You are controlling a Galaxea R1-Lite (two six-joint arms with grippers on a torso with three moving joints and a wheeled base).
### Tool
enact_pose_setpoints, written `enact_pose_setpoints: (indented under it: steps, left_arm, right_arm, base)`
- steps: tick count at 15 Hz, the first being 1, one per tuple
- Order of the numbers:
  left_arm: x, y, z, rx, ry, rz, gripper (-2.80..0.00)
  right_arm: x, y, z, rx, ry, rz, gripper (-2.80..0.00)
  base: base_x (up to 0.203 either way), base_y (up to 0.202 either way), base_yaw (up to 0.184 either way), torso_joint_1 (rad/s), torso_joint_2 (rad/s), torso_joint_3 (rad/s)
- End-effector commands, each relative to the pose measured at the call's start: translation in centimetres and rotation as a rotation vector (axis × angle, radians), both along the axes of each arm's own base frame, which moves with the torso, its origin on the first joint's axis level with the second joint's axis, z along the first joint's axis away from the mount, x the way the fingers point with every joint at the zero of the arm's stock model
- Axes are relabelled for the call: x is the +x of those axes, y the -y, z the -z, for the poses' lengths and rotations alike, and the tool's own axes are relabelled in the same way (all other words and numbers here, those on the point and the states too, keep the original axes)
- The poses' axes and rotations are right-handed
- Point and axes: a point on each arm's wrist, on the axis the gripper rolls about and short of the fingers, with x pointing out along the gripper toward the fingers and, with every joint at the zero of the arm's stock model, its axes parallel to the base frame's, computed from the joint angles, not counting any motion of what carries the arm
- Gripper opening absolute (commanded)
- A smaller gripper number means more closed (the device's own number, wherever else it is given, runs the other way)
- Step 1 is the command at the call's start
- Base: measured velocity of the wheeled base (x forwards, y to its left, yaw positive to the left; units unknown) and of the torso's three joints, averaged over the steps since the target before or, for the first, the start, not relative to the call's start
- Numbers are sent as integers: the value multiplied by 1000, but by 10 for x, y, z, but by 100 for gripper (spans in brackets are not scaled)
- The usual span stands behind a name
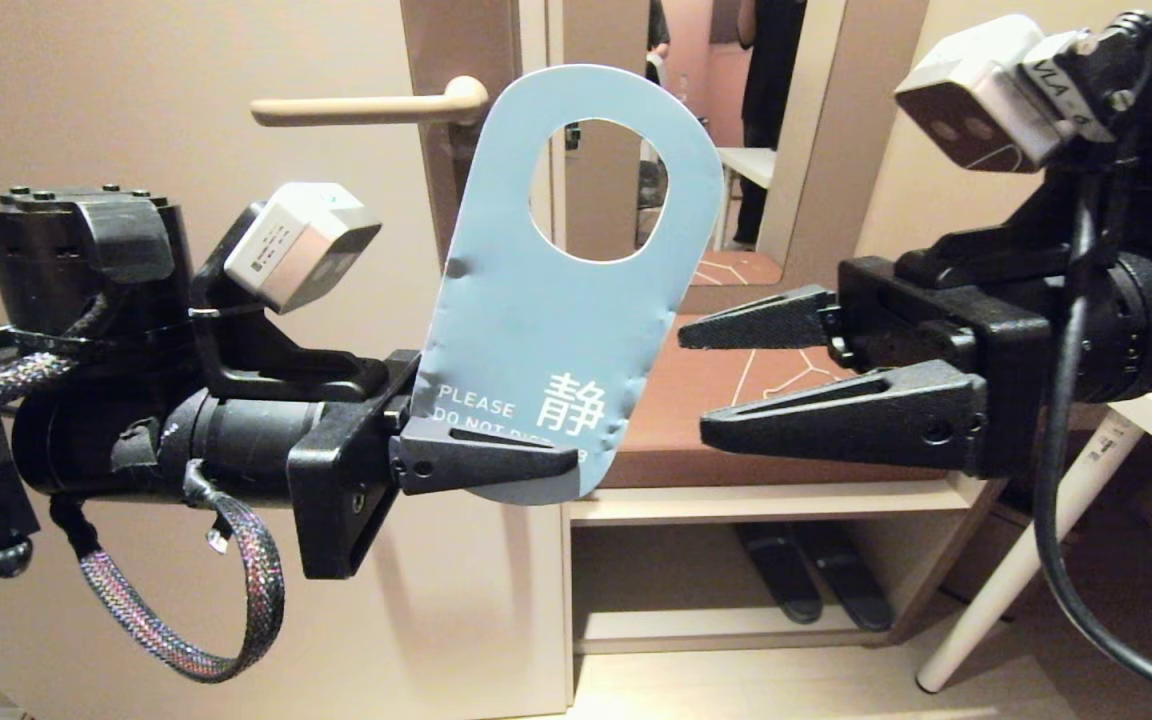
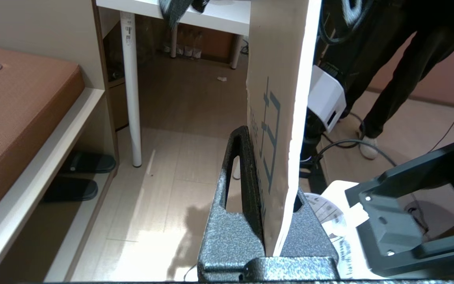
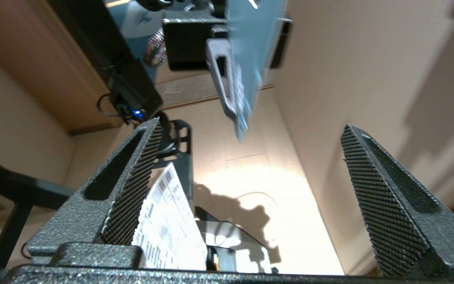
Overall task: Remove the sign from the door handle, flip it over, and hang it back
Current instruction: Hand it to the other hand, then hang the sign back with the other side facing out
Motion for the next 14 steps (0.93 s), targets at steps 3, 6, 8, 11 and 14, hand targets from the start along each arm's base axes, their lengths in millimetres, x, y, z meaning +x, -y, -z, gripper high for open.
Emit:
enact_pose_setpoints:
  steps: [3, 6, 8, 11, 14]
  left_arm:
    - [-6, -4, -6, -14, 13, 4, -280]
    - [-12, -7, -8, -19, 18, 4, -280]
    - [-17, -10, -8, -20, 22, 3, -280]
    - [-29, -17, -6, -22, 24, 3, -280]
    - [-41, -24, -9, -31, 38, -1, -280]
  right_arm:
    - [-23, 37, -10, 27, 46, 80, 0]
    - [-36, 55, -9, 24, 63, 164, 0]
    - [-44, 64, -4, 17, 61, 204, -280]
    - [-56, 73, 1, -3, 74, 301, -280]
    - [-64, 82, 8, -40, 91, 467, -280]
  base:
    - [0, 0, 0, 0, 0, 0]
    - [0, 0, 0, 0, 0, 0]
    - [0, 0, 0, 0, 0, 0]
    - [0, 0, 0, 0, 0, 0]
    - [0, 0, 0, 0, 0, 0]
